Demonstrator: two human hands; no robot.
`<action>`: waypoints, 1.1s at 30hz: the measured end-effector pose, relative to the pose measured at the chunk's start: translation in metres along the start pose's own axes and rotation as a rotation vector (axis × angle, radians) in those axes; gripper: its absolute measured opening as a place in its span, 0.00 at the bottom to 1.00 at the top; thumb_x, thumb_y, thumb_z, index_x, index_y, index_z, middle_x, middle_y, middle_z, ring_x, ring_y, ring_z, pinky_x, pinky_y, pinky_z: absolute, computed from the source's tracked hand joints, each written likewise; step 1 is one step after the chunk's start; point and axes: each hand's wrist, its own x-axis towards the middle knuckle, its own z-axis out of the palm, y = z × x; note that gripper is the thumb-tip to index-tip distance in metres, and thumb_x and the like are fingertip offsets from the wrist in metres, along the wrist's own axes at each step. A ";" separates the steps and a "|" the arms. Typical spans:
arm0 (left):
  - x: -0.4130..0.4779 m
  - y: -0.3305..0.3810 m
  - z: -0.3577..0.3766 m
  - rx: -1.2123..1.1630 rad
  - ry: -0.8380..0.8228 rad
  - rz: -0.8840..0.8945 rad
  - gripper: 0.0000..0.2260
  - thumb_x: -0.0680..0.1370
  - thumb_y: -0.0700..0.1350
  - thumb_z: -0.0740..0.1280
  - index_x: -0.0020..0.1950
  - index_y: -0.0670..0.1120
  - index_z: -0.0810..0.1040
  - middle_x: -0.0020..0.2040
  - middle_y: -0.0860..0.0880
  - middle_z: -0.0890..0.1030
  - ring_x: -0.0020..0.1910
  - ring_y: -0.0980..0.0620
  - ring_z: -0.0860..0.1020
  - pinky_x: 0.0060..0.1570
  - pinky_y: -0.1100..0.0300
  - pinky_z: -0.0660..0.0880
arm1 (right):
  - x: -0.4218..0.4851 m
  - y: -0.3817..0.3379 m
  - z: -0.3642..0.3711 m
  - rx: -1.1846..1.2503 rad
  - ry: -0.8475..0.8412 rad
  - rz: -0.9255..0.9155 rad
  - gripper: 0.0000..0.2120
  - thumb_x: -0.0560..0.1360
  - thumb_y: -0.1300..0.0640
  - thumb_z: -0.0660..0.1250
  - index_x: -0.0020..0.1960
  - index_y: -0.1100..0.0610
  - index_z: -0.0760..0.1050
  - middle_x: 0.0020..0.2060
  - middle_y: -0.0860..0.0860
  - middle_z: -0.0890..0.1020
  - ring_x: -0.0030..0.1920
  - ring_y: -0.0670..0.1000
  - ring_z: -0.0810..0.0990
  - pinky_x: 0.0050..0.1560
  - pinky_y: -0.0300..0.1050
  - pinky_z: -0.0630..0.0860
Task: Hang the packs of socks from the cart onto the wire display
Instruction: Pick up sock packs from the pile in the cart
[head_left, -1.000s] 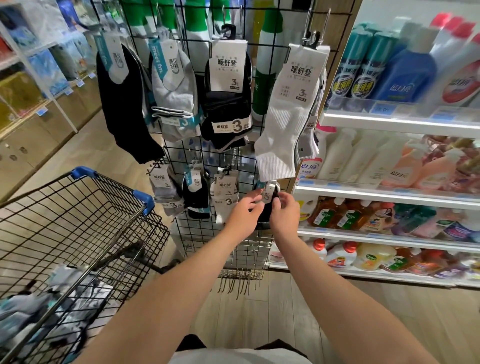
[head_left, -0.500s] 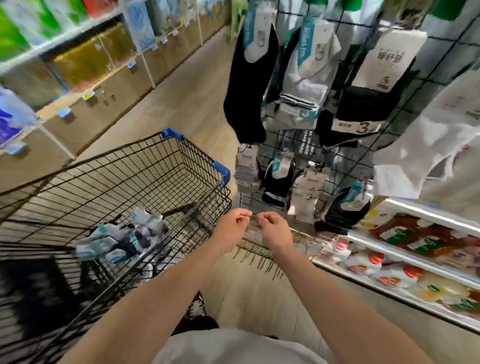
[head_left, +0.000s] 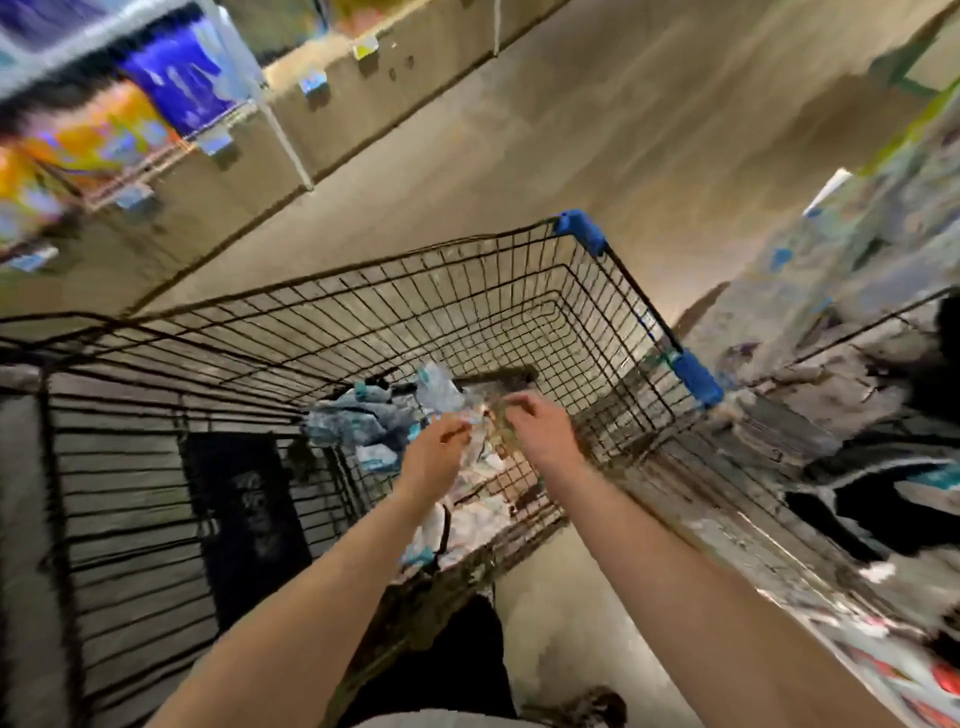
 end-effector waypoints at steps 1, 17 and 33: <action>0.012 -0.013 -0.004 -0.010 -0.001 -0.036 0.09 0.78 0.48 0.63 0.53 0.50 0.82 0.51 0.47 0.84 0.51 0.45 0.82 0.56 0.48 0.78 | 0.015 -0.003 0.017 -0.024 -0.037 0.019 0.09 0.79 0.60 0.64 0.55 0.57 0.81 0.50 0.52 0.83 0.49 0.51 0.80 0.47 0.44 0.76; 0.177 -0.144 -0.006 -0.272 0.022 -0.300 0.09 0.84 0.43 0.61 0.61 0.54 0.76 0.57 0.53 0.81 0.51 0.60 0.78 0.45 0.69 0.73 | 0.245 0.110 0.170 -0.257 -0.107 0.291 0.31 0.73 0.38 0.61 0.75 0.43 0.61 0.71 0.56 0.71 0.68 0.59 0.72 0.65 0.65 0.73; 0.196 -0.168 0.007 -0.402 -0.064 -0.242 0.06 0.83 0.49 0.63 0.58 0.58 0.77 0.59 0.53 0.81 0.58 0.56 0.79 0.60 0.57 0.75 | 0.253 0.131 0.183 -0.261 0.136 0.198 0.23 0.70 0.33 0.56 0.49 0.48 0.79 0.50 0.51 0.80 0.54 0.57 0.79 0.58 0.64 0.77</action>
